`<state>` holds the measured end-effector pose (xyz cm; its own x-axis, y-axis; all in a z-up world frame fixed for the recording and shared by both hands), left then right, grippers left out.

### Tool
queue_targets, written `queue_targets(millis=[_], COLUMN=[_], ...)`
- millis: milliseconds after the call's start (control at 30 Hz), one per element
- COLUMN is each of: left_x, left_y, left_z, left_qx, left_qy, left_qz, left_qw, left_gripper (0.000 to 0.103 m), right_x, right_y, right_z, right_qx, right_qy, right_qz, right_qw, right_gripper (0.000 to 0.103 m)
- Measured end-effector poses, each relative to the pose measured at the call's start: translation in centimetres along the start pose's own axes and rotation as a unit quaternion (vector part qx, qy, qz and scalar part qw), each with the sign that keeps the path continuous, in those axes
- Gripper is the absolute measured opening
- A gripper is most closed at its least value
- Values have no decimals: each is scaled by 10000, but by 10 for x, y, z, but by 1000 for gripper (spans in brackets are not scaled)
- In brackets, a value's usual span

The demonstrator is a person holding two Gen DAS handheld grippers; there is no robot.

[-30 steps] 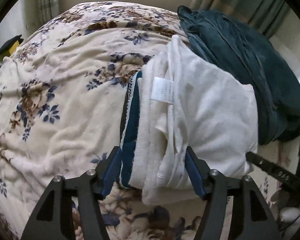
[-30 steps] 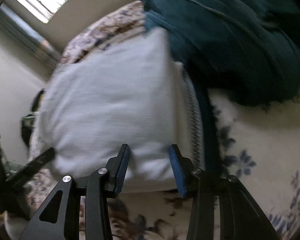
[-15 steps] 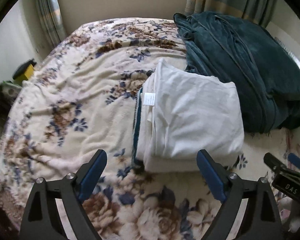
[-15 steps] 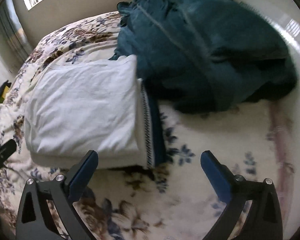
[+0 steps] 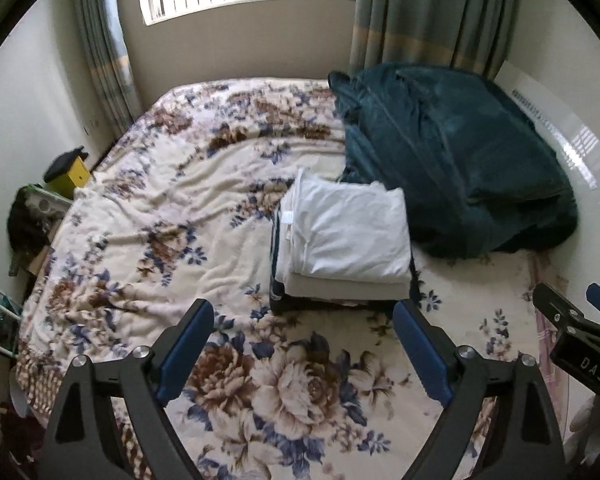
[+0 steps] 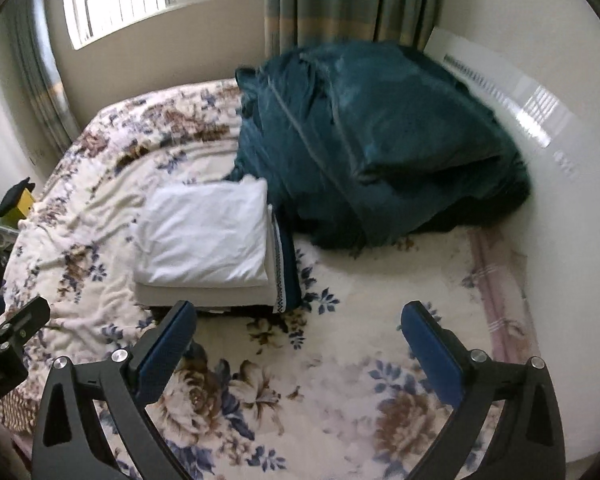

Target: Fold small clothes

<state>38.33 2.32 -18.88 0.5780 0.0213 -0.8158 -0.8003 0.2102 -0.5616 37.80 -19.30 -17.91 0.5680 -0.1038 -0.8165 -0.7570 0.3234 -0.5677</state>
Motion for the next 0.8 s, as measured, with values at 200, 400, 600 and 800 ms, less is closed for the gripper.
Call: queue_targets(millis=[200, 400, 600, 800], left_x=[-78, -135, -174, -191], left_y=[5, 13, 25, 36], left_z=[-5, -7, -8, -10], left_qx=[35, 25, -48, -80], left_qy=[-97, -162, -220, -286], left_qz=[-329, -571, -770, -860], left_qw=[9994, 9982, 9968, 9959], left_gripper=[92, 92, 92, 92], right_x=[-97, -186, -250, -287], right_y=[1, 7, 15, 26], right_z=[-10, -20, -32, -38], right_qx=[-68, -157, -233, -361], right_qy=[-177, -410, -554, -639], right_qz=[-384, -695, -878, -979], right_qw=[9991, 9966, 9943, 9925], right_gripper=[103, 103, 103, 103])
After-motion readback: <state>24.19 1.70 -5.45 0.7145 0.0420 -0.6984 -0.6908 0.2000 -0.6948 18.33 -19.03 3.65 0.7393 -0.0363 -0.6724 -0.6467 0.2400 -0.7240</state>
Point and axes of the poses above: each gripper's, at about its wrist camera, not at the fingertips, and x roughly the way its jaws point, z to its left, y to its underside, the point moved 3 cm from there along x, roughly the way its jaws point, and after that the axes turned 15 degrees about x, right-handed, at the moved point
